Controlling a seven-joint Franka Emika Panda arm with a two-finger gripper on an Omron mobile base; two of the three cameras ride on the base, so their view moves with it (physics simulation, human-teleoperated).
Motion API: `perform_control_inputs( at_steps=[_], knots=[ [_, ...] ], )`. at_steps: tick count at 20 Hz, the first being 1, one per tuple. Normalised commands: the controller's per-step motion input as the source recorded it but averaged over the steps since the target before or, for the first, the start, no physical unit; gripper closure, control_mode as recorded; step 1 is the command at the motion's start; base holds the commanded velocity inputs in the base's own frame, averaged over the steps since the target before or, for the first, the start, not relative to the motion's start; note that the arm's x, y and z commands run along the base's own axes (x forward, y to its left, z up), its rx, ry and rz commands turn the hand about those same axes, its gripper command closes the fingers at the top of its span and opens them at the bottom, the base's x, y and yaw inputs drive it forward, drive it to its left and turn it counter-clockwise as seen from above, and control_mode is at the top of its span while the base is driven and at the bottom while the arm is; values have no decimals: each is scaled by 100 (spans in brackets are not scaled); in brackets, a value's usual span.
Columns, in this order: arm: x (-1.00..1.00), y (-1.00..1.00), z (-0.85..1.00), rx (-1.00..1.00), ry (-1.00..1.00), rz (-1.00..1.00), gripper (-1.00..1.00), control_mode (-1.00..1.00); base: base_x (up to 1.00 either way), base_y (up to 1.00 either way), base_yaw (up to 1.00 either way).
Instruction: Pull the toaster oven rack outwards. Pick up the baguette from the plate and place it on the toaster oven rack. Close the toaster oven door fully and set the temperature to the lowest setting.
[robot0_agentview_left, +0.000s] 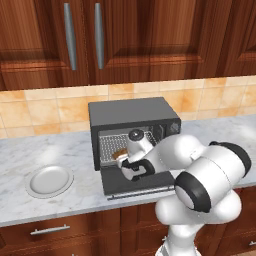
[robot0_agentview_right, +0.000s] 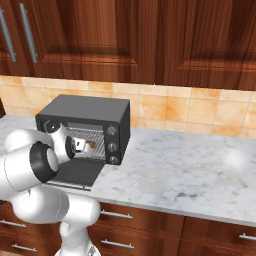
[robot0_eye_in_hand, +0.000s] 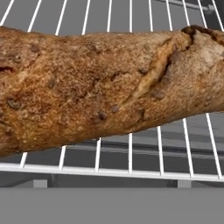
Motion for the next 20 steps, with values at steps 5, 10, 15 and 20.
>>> perform_control_inputs(
  at_steps=[5, 10, 15, 20],
  knots=[
    [26, 0, 0, 0, 0, 0, -100, -100, 0, 0, 0],
    [21, 0, 2, 0, 0, -3, -100, -100, 0, 0, 0],
    [6, 0, 27, 1, -3, -8, -100, -100, 0, 0, 0],
    [13, 0, 36, 4, -7, -9, -100, -100, 0, 0, 0]
  ],
)
